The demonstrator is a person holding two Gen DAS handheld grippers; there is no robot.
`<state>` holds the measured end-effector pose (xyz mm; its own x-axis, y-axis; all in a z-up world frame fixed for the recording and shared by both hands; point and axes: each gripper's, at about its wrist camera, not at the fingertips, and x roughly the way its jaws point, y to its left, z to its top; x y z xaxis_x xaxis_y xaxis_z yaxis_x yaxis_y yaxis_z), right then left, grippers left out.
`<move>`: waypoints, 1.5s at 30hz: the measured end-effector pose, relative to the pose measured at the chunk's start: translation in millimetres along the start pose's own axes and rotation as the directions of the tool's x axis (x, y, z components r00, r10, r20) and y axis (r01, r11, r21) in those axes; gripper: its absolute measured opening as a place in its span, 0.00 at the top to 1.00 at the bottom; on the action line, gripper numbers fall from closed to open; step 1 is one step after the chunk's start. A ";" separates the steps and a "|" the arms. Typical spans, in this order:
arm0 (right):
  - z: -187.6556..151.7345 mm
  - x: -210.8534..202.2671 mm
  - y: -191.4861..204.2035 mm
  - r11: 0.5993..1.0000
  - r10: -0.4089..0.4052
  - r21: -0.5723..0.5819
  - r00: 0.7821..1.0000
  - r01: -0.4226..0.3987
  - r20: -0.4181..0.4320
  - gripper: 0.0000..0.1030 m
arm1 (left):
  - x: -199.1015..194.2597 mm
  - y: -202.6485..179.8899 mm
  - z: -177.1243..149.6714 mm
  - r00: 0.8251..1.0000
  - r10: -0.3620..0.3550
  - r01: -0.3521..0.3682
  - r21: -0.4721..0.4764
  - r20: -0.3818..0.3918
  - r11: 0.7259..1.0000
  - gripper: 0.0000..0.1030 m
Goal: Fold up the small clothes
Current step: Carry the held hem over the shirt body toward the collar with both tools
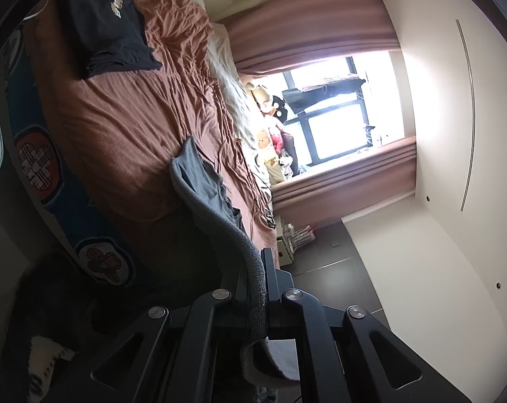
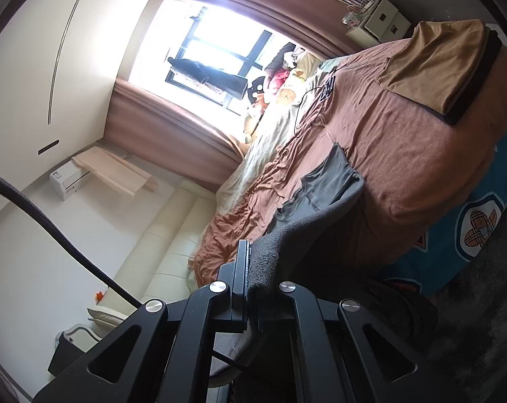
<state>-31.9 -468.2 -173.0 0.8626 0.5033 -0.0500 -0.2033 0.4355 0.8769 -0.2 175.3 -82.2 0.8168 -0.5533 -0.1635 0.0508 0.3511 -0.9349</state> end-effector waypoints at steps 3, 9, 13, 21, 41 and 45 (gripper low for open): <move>3.4 9.6 -3.5 1.000 -0.006 0.005 1.000 0.006 -0.006 1.00 | 7.0 -3.8 6.2 1.000 -0.005 0.005 0.000 -0.001 1.000 0.96; 21.1 35.5 -4.0 1.000 -0.008 0.022 1.000 0.008 -0.003 1.00 | 29.2 -12.8 28.3 1.000 0.005 -0.005 -0.007 0.010 1.000 0.96; 37.6 55.0 -1.7 1.000 -0.002 0.028 1.000 0.002 -0.003 1.00 | 46.3 -22.9 44.8 1.000 0.005 -0.004 -0.010 0.019 1.000 0.96; 65.8 99.2 -2.7 0.999 0.011 0.048 1.000 -0.011 0.007 1.00 | 91.5 -46.6 79.7 0.999 0.017 -0.017 0.011 0.034 1.000 0.96; 127.9 213.5 -2.8 0.998 -0.049 0.046 0.999 0.050 -0.021 1.00 | 221.2 -44.9 144.1 0.994 0.102 -0.102 0.017 -0.026 0.995 0.96; 140.4 235.9 -6.3 0.996 -0.072 0.057 0.997 0.074 -0.032 1.00 | 248.7 -33.9 153.5 0.991 0.123 -0.123 0.003 -0.042 0.992 0.96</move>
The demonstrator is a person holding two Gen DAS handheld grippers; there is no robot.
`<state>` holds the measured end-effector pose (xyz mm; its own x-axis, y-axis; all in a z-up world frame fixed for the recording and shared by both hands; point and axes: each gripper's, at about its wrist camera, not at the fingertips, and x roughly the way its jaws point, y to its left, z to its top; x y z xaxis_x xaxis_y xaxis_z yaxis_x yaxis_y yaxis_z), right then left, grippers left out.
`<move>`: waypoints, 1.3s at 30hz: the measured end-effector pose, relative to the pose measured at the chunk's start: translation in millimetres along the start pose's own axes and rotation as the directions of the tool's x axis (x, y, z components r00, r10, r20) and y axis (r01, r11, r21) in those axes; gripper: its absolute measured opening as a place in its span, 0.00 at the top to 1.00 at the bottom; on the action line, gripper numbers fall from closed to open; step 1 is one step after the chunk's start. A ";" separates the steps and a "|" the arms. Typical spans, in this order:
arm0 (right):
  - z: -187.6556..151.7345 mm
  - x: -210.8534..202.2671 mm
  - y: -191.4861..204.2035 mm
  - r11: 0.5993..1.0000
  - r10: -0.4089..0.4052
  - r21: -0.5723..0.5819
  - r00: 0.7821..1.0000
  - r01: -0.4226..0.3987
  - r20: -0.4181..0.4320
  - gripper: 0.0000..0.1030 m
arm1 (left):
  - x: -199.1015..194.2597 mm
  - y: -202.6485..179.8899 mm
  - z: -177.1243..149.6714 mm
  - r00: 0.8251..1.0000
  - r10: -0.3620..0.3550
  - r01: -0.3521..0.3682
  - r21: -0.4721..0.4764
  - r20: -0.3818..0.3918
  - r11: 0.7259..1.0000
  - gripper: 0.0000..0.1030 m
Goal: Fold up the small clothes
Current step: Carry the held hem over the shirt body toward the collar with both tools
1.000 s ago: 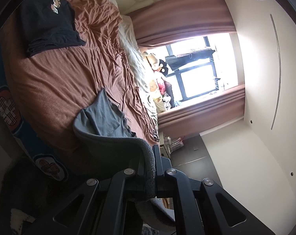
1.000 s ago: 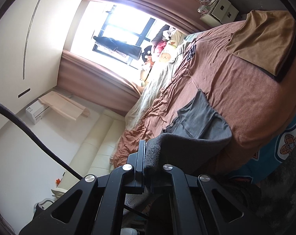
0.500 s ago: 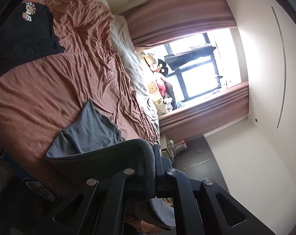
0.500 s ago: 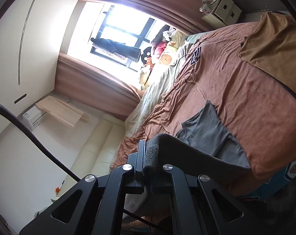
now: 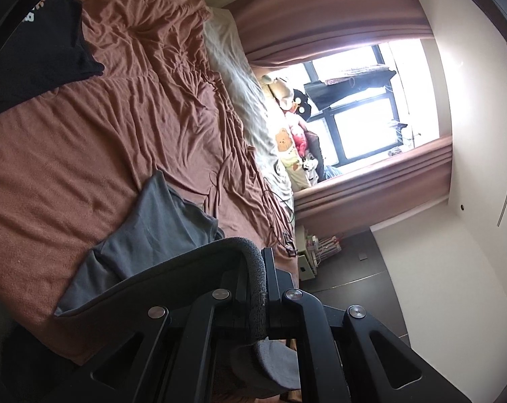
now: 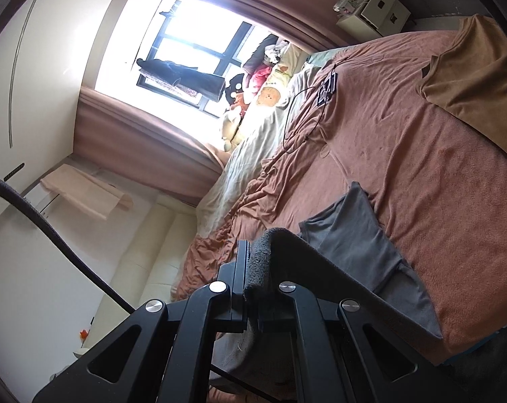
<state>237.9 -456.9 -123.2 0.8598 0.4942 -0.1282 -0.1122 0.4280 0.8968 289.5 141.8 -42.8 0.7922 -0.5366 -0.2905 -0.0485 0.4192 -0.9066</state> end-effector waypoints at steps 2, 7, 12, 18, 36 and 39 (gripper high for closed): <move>6.5 11.6 -0.2 1.000 -0.010 0.007 1.000 0.010 -0.002 1.00 | 14.3 3.6 5.0 1.000 0.010 -0.011 -0.014 -0.009 1.000 0.96; 20.9 39.1 -0.9 0.999 -0.036 0.019 0.999 0.037 -0.014 1.00 | 43.6 6.5 19.4 0.999 0.042 -0.042 -0.023 -0.012 0.999 0.96; 30.7 67.0 -3.4 0.998 -0.068 0.014 0.997 0.068 -0.027 1.00 | 70.6 12.8 33.8 0.997 0.079 -0.079 -0.020 -0.010 0.997 0.96; 36.5 105.8 -13.9 0.990 -0.138 0.019 0.989 0.140 -0.058 1.00 | 108.3 32.2 45.0 0.988 0.157 -0.156 0.009 -0.005 0.988 0.96; 48.2 172.2 -2.2 0.935 -0.350 -0.105 0.928 0.339 -0.124 0.99 | 202.6 100.9 63.8 0.918 0.382 -0.378 0.059 -0.102 0.924 0.95; 48.0 177.2 13.2 0.920 -0.383 -0.145 0.912 0.363 -0.148 0.95 | 209.3 95.9 61.7 0.896 0.425 -0.411 0.122 -0.130 0.904 0.86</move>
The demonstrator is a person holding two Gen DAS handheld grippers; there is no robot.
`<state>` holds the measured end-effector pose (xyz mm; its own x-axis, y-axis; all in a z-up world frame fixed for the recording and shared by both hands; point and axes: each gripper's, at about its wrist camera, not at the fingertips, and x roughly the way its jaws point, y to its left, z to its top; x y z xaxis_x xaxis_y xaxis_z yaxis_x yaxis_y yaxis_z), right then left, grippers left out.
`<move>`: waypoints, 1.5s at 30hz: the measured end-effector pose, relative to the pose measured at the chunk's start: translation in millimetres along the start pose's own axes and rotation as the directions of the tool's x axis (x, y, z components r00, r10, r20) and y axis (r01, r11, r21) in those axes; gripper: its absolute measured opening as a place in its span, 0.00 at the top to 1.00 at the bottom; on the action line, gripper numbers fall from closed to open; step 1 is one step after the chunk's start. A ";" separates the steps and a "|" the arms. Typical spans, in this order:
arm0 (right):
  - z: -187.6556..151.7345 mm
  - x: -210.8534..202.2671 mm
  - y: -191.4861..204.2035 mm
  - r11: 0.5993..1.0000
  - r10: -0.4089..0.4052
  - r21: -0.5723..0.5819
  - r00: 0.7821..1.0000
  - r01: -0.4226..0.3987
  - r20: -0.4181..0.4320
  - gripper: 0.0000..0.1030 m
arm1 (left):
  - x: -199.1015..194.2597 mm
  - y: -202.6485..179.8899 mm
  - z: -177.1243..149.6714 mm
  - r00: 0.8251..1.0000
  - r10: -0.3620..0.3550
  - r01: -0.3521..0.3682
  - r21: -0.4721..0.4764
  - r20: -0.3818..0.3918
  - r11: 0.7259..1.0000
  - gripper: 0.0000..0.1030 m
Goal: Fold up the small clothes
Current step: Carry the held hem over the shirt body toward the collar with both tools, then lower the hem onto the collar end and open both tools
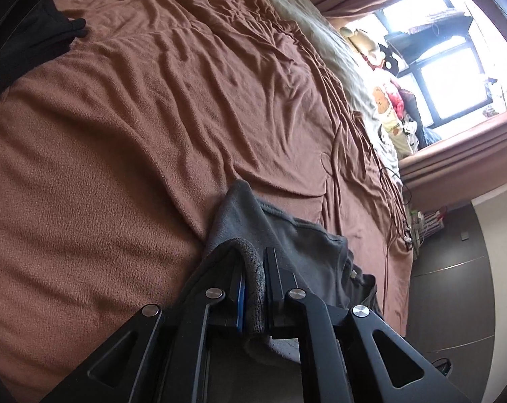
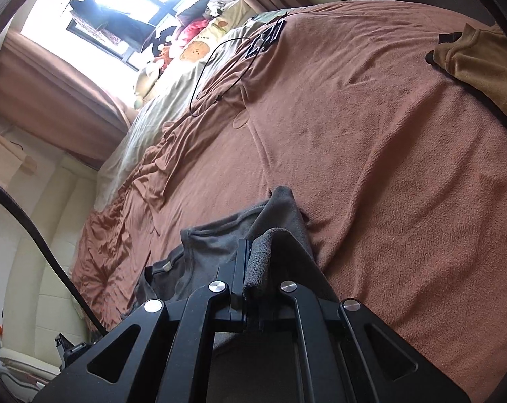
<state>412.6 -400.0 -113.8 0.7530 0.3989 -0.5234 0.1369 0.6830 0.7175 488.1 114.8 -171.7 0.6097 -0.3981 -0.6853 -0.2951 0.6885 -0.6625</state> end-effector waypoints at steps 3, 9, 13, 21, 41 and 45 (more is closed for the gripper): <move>-1.3 -13.6 17.9 0.998 -0.015 -0.060 1.000 0.016 0.026 0.31 | -8.6 -6.1 -3.6 0.999 0.023 -0.024 0.054 0.023 0.998 0.45; -11.3 -43.9 31.7 0.990 -0.027 -0.136 0.998 0.034 0.049 0.17 | -23.8 -12.8 -5.6 0.995 0.101 -0.104 0.180 0.026 0.978 0.36; -15.0 -52.9 30.6 0.983 -0.062 -0.173 0.998 0.065 0.022 0.17 | -25.4 -17.3 -12.8 0.983 0.186 -0.178 0.304 0.004 0.936 0.36; -19.0 -47.3 49.7 0.929 -0.189 -0.336 0.980 0.157 -0.063 0.17 | -8.3 -20.6 -37.8 0.949 0.308 -0.233 0.507 -0.067 0.830 0.36; -27.9 30.5 57.0 0.748 -0.480 -0.582 0.866 0.320 -0.141 0.17 | 53.8 -15.7 -54.9 0.843 0.536 -0.350 0.709 -0.046 0.612 0.33; -22.7 53.4 59.0 0.729 -0.505 -0.592 0.853 0.343 -0.128 0.17 | 61.5 -20.5 -46.2 0.843 0.537 -0.359 0.715 -0.027 0.600 0.30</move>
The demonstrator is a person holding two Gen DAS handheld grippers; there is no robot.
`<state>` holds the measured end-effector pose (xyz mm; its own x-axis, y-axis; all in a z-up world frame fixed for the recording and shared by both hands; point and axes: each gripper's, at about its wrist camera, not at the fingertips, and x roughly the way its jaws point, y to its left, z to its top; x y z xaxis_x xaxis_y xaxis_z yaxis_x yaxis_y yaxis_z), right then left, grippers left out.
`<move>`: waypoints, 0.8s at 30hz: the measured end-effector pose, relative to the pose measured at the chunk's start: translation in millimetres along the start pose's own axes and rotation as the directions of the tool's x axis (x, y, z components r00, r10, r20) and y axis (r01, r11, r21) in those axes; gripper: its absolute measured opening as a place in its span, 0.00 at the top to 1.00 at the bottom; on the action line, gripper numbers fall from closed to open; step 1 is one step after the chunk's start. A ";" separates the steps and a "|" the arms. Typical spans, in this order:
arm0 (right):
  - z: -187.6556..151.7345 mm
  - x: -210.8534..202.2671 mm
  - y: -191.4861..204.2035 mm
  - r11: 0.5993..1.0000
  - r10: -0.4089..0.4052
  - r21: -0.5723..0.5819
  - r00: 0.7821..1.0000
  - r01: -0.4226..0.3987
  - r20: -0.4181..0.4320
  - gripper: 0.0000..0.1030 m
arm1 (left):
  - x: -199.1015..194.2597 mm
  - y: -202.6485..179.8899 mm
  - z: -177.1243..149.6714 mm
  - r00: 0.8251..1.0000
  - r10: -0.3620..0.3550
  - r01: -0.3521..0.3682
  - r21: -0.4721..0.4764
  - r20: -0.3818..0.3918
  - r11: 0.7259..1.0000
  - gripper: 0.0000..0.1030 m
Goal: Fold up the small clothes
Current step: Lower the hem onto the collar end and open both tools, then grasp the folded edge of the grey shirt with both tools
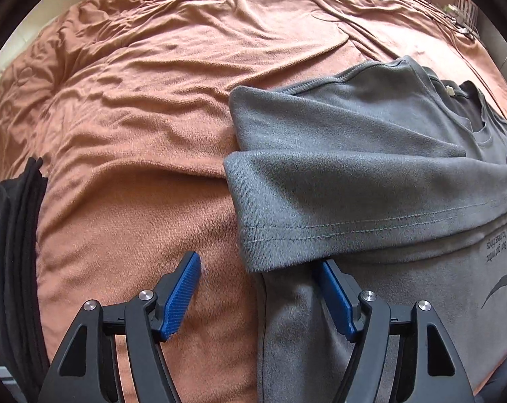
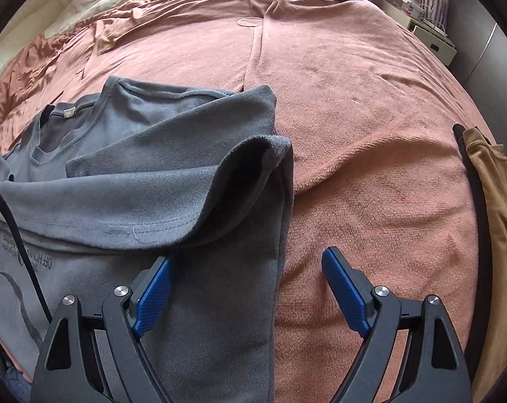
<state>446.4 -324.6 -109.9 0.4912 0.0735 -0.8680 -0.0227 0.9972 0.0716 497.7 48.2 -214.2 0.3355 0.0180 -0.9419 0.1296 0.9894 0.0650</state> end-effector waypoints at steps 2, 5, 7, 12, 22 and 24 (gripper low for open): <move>8.5 7.8 2.6 1.000 -0.006 -0.001 1.000 0.006 0.007 0.17 | 0.3 0.9 6.7 1.000 0.006 -0.006 0.001 0.012 1.000 0.30; 20.9 16.1 4.5 1.000 -0.016 -0.007 1.000 0.016 0.016 0.17 | 1.7 2.1 17.3 0.999 0.019 -0.019 -0.005 0.026 1.000 0.30; 28.1 20.5 4.7 1.000 -0.019 -0.007 1.000 0.019 0.021 0.17 | 2.5 3.5 24.3 0.999 0.023 -0.023 -0.011 0.040 1.000 0.30; 44.1 30.0 1.7 1.000 -0.015 0.007 0.999 0.015 0.040 0.17 | 3.6 5.3 41.0 0.996 0.028 -0.027 -0.022 0.087 0.999 0.30; 64.8 39.1 -10.4 0.996 -0.042 0.079 0.994 0.034 0.103 0.22 | -5.5 22.7 71.7 0.983 0.044 -0.020 -0.134 0.178 0.991 0.36; 64.5 35.8 -13.9 0.994 -0.020 0.111 0.993 0.007 0.113 0.29 | -13.8 28.9 73.2 0.978 0.027 0.006 -0.157 0.207 0.988 0.36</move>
<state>520.5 -336.7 -110.2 0.5866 0.0514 -0.8083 0.0775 0.9898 0.1192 565.1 65.9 -175.2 0.5243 0.0143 -0.8514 -0.0163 0.9998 0.0067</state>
